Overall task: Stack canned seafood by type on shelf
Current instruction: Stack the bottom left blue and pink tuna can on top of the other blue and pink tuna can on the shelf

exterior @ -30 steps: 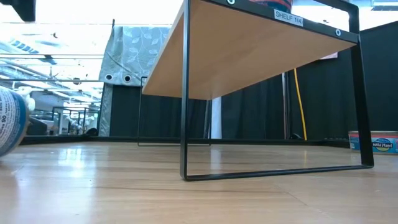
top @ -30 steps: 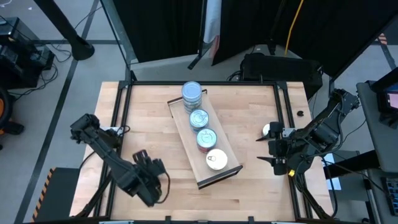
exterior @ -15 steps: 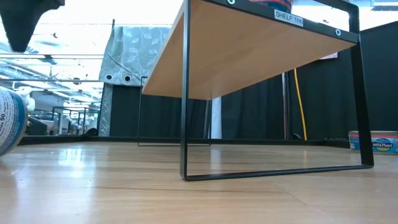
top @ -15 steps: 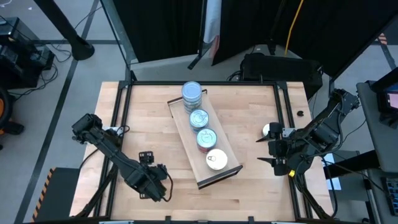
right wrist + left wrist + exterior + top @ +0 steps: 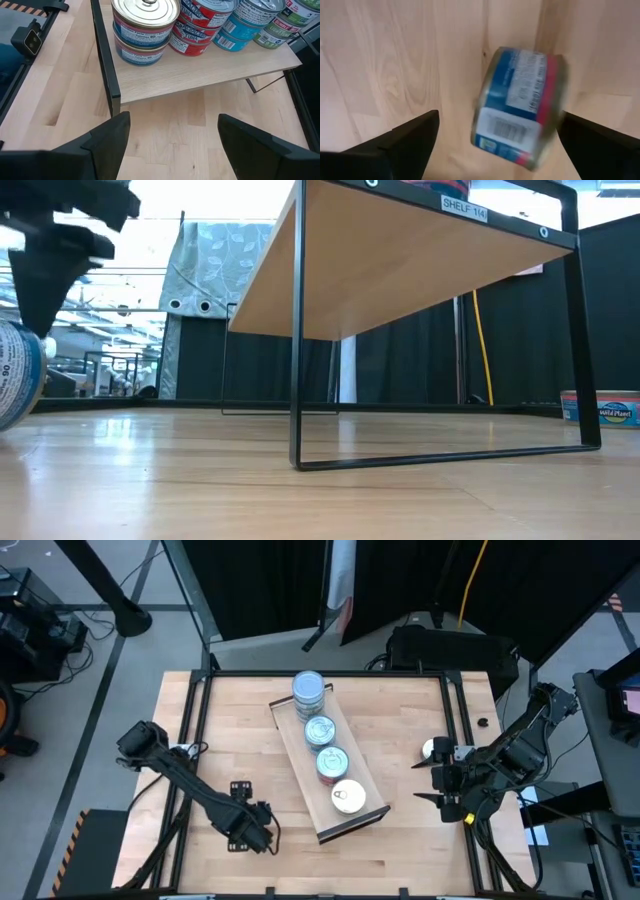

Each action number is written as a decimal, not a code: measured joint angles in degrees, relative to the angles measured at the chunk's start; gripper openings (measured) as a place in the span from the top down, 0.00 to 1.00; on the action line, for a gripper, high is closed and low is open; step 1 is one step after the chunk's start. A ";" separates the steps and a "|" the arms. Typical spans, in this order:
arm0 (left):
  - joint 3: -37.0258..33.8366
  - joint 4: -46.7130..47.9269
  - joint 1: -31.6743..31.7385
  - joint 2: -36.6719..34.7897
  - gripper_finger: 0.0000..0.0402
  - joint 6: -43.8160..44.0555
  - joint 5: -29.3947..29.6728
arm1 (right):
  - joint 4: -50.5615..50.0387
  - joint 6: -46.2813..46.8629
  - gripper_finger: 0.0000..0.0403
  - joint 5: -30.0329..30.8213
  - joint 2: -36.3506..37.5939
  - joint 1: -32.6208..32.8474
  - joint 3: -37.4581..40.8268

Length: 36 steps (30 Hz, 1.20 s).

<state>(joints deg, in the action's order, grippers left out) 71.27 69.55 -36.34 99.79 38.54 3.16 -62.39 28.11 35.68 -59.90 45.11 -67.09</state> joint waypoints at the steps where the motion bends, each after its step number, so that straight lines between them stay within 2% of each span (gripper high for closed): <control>1: -0.91 -0.54 0.02 0.00 0.03 -0.46 0.02 | 0.00 -0.03 0.27 0.00 0.00 0.02 -0.01; 8: -5.86 -7.62 0.00 0.00 0.21 -4.03 -0.10 | 0.98 -0.32 0.27 0.22 -0.02 0.00 -0.01; 15: -3.83 -10.25 0.07 -0.16 0.54 -2.90 -0.17 | 3.36 -4.38 0.27 0.33 -2.92 0.01 -0.02; 23: 2.14 -6.64 -0.07 -1.99 0.54 1.28 -1.01 | 11.48 -15.07 0.27 -0.03 -8.97 0.02 -0.02; 27: 9.60 -6.20 -0.07 -3.47 0.54 2.84 0.42 | 18.41 -25.32 0.27 -0.11 -11.21 0.02 -0.02; 30: 17.64 -6.39 -0.07 -4.57 0.54 2.75 2.86 | 25.20 -36.73 0.27 -4.18 -12.28 0.67 0.00; 33: 26.39 -8.54 0.51 -5.43 0.54 -0.35 5.51 | 34.48 -51.04 0.27 -8.55 -12.57 1.69 -0.01; 36: 34.47 -13.08 2.13 -5.42 0.54 -5.69 5.93 | 40.57 -69.59 0.27 -8.67 -13.35 3.43 -0.04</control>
<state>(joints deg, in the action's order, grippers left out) 105.74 56.47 -34.20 94.37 32.85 9.08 -21.82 -41.48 27.02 -73.24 48.53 -67.13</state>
